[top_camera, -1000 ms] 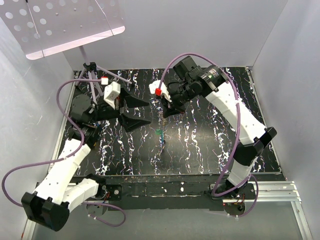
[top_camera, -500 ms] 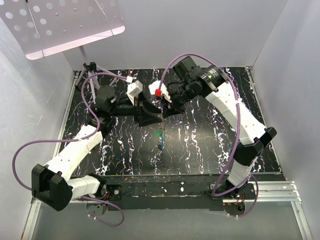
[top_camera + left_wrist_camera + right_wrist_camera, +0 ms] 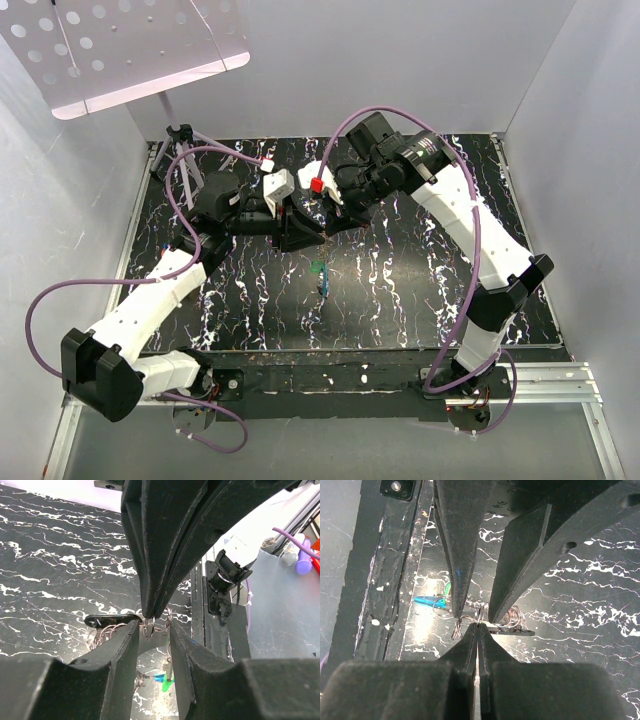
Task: Put the keys on the keyring
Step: Adjust the key on the keyring.
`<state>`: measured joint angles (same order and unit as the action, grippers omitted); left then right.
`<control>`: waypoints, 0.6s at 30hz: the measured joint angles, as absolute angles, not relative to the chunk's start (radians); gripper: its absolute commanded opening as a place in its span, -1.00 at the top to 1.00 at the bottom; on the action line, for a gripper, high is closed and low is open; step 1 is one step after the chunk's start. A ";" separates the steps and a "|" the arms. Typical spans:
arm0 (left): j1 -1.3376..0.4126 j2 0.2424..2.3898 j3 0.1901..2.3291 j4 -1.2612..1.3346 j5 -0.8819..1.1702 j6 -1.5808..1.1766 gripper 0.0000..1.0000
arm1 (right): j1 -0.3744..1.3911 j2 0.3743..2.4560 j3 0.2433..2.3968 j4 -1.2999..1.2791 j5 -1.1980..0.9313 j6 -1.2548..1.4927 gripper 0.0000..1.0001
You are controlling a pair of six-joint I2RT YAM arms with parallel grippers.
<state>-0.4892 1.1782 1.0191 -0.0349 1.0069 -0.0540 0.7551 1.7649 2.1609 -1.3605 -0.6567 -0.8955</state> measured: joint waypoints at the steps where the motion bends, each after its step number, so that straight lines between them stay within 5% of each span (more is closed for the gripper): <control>1: -0.491 1.178 1.021 -0.046 1.001 -0.042 0.46 | 0.755 1.765 2.161 -1.361 -0.657 -0.895 0.97; 8: -0.501 1.178 1.031 -0.076 0.971 0.004 0.75 | 0.755 1.765 2.161 -1.361 -0.659 -0.894 0.97; 10: -0.501 1.178 1.032 -0.078 0.963 0.009 0.99 | 0.755 1.765 2.161 -1.361 -0.659 -0.894 0.97; 16: -0.506 1.176 1.032 -0.079 0.962 0.027 1.00 | 0.753 1.765 2.161 -1.361 -0.657 -0.892 0.97; 18: -0.506 1.171 1.032 -0.080 0.953 0.028 1.00 | 0.753 1.765 2.161 -1.360 -0.657 -0.892 0.62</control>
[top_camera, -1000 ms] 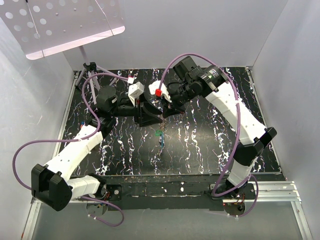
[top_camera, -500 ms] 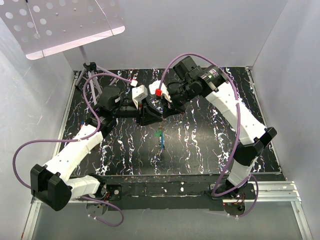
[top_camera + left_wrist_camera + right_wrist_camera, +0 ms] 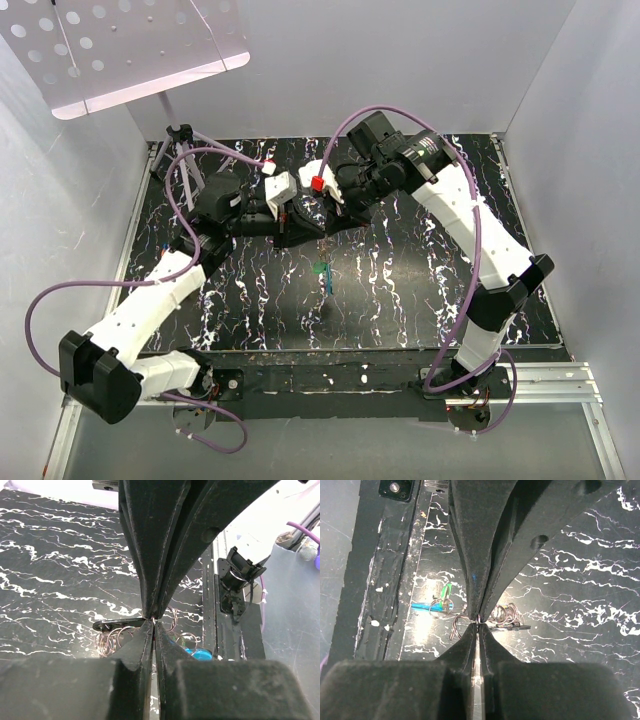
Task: Put the keys on the keyring
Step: Adjust the key on the keyring.
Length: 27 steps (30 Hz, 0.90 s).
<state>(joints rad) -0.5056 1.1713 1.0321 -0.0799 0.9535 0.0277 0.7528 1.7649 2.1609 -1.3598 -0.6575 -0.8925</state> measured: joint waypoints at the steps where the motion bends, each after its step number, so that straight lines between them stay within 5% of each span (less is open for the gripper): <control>1: -0.506 1.166 1.030 -0.078 0.948 0.028 1.00 | 0.753 1.765 2.161 -1.359 -0.658 -0.888 0.44; 3: -0.506 1.140 1.006 -0.053 0.922 0.023 1.00 | 0.753 1.765 2.162 -1.356 -0.665 -0.878 0.20; 9: -0.505 0.997 0.804 0.250 0.865 -0.082 1.00 | 0.740 1.764 2.246 -1.359 -0.688 -0.835 0.08; 17: -0.482 1.075 0.613 1.048 0.680 -0.495 1.00 | 0.633 1.616 2.229 -1.249 -0.878 -0.692 0.07; 27: -0.473 1.187 0.689 1.265 0.617 -0.772 1.00 | 0.570 1.555 2.119 -0.980 -1.084 -0.501 0.11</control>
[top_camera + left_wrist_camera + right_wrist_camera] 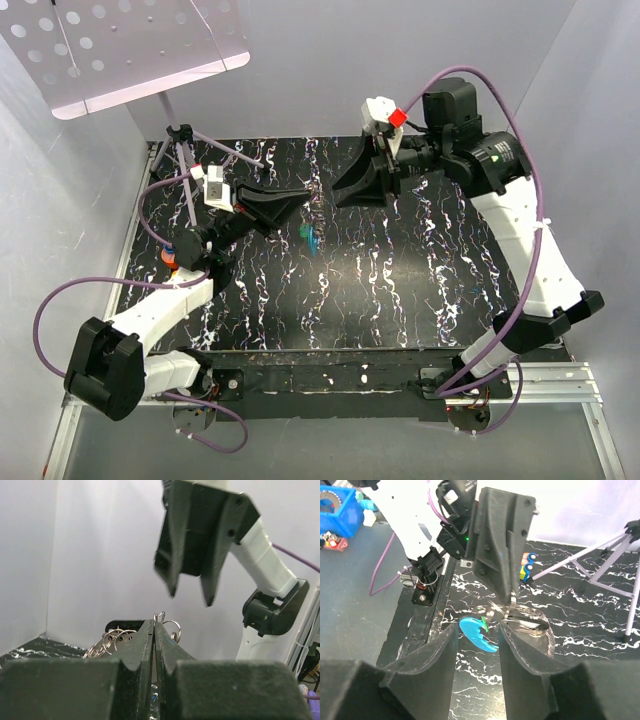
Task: Put the keys on the keyring
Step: Adjust the key on the keyring.
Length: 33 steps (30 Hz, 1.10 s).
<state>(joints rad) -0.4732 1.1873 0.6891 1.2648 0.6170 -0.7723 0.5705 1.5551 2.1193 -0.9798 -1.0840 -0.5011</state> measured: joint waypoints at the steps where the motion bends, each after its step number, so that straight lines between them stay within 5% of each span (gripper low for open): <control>1: -0.473 1.186 0.695 1.276 0.619 -0.780 1.00 | 0.570 1.558 2.105 -0.949 -1.081 -0.475 0.12; 25: -0.473 1.188 0.701 1.303 0.714 -0.812 1.00 | 0.622 1.594 2.079 -0.948 -1.039 -0.479 0.42; 33: -0.473 1.188 0.701 1.303 0.715 -0.812 1.00 | 0.624 1.591 2.064 -0.943 -0.994 -0.449 0.97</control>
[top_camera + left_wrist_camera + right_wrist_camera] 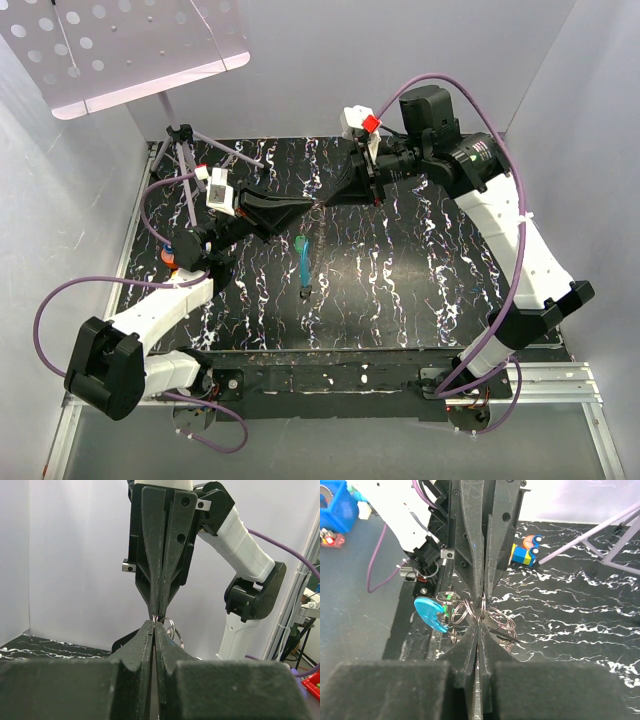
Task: Put the keys on the keyring
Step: Adjust the key on the keyring.
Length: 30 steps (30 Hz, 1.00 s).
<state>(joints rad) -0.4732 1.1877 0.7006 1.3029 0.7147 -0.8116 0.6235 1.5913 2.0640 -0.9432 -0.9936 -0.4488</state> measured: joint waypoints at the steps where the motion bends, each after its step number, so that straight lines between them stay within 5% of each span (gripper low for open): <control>1: -0.473 1.188 0.701 1.303 0.714 -0.812 1.00 | 0.625 1.591 2.064 -0.942 -0.992 -0.447 0.97; 16: -0.473 1.171 0.694 1.297 0.693 -0.778 1.00 | 0.683 1.555 1.966 -0.886 -0.887 -0.377 0.97; 21: -0.472 1.171 0.694 1.300 0.690 -0.778 1.00 | 0.686 1.559 1.970 -0.872 -0.873 -0.336 0.47; 30: -0.453 1.168 0.677 1.310 0.713 -0.807 1.00 | 0.609 1.562 2.031 -0.879 -0.952 -0.338 0.42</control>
